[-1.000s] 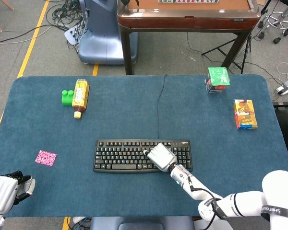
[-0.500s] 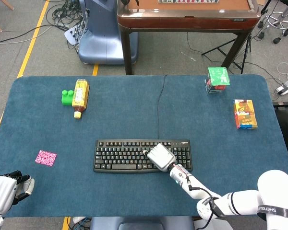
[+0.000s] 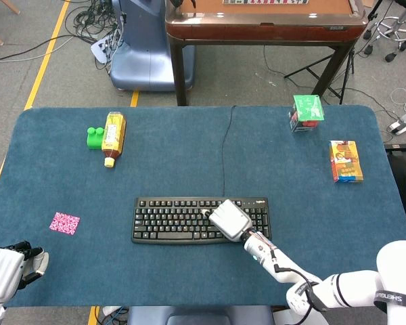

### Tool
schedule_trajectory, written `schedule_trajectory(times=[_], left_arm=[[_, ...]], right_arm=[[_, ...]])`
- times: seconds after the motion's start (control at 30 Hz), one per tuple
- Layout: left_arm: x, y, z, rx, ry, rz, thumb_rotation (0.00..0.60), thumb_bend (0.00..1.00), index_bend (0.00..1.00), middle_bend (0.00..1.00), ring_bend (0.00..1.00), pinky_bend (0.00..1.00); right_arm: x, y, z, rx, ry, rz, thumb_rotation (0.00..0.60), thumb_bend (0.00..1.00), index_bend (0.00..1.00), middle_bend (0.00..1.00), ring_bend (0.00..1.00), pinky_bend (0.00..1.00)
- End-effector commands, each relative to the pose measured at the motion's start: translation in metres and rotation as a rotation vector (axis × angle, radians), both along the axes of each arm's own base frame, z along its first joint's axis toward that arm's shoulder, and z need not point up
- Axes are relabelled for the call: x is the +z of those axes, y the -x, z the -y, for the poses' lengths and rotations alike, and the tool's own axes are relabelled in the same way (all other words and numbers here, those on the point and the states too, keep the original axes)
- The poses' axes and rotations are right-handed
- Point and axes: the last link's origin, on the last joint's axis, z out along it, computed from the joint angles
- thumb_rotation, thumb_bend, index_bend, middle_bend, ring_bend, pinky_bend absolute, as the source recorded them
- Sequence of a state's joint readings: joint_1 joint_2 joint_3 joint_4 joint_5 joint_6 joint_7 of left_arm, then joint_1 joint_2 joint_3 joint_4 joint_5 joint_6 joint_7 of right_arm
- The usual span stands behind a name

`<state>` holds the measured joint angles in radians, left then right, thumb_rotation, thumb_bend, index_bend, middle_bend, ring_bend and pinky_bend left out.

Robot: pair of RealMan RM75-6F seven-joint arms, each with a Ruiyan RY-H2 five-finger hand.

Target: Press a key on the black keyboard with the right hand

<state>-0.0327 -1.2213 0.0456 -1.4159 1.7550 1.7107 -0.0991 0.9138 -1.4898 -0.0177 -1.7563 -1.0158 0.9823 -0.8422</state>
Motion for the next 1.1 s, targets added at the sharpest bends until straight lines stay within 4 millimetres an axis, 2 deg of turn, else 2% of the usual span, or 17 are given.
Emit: schedule_trajectory(times=[0.03, 0.13, 0.23, 0.3, 0.37, 0.47, 0.57, 0.67, 0.77, 0.9, 1.1], left_arm=[[0.000, 0.000, 0.000, 0.000, 0.000, 0.001, 0.600, 0.52, 0.53, 0.96, 0.66, 0.83], [0.000, -0.001, 0.000, -0.007, -0.002, 0.000, 0.600, 0.52, 0.53, 0.96, 0.66, 0.83], [-0.001, -0.003, 0.001, -0.018, -0.001, -0.002, 0.600, 0.52, 0.53, 0.96, 0.66, 0.83], [-0.001, -0.005, 0.001, -0.025, -0.003, 0.000, 0.600, 0.52, 0.53, 0.96, 0.65, 0.83], [-0.001, -0.006, 0.001, -0.034, -0.006, 0.004, 0.600, 0.52, 0.55, 0.95, 0.65, 0.83], [-0.001, -0.008, 0.002, -0.046, -0.015, -0.001, 0.600, 0.52, 0.59, 0.91, 0.63, 0.83], [-0.001, -0.010, 0.003, -0.057, -0.017, -0.001, 0.600, 0.52, 0.60, 0.85, 0.59, 0.82], [-0.001, -0.011, 0.003, -0.063, -0.025, 0.002, 0.600, 0.51, 0.59, 0.76, 0.53, 0.76], [-0.001, -0.012, 0.003, -0.063, -0.030, 0.011, 0.600, 0.51, 0.60, 0.72, 0.50, 0.75], [-0.002, -0.012, 0.002, -0.059, -0.026, 0.004, 0.600, 0.51, 0.60, 0.68, 0.48, 0.74], [-0.002, -0.010, -0.001, -0.037, -0.021, 0.003, 0.600, 0.51, 0.60, 0.65, 0.46, 0.73]], right_arm=[[0.021, 0.008, -0.007, 0.018, 0.022, -0.032, 0.600, 1.00, 0.37, 0.80, 0.83, 1.00], [0.040, 0.021, -0.015, 0.018, 0.072, -0.057, 0.600, 0.99, 0.42, 0.74, 0.78, 1.00], [0.060, 0.037, -0.027, -0.008, 0.132, -0.073, 0.600, 0.92, 0.43, 0.68, 0.67, 0.99], [0.073, 0.049, -0.030, -0.027, 0.175, -0.082, 0.600, 0.88, 0.44, 0.64, 0.56, 0.91], [0.086, 0.061, -0.038, -0.055, 0.211, -0.084, 0.600, 0.85, 0.44, 0.59, 0.46, 0.77], [0.103, 0.076, -0.050, -0.103, 0.250, -0.084, 0.600, 0.83, 0.45, 0.53, 0.38, 0.63], [0.124, 0.098, -0.065, -0.174, 0.287, -0.052, 0.600, 0.83, 0.45, 0.50, 0.35, 0.58], [0.140, 0.118, -0.080, -0.231, 0.333, -0.028, 0.600, 0.83, 0.45, 0.50, 0.35, 0.57], [0.151, 0.136, -0.093, -0.304, 0.361, 0.023, 0.600, 0.83, 0.45, 0.50, 0.35, 0.57], [0.161, 0.153, -0.104, -0.360, 0.394, 0.077, 0.600, 0.82, 0.45, 0.50, 0.35, 0.57], [0.164, 0.165, -0.123, -0.380, 0.472, 0.108, 0.600, 0.82, 0.45, 0.50, 0.35, 0.57]])
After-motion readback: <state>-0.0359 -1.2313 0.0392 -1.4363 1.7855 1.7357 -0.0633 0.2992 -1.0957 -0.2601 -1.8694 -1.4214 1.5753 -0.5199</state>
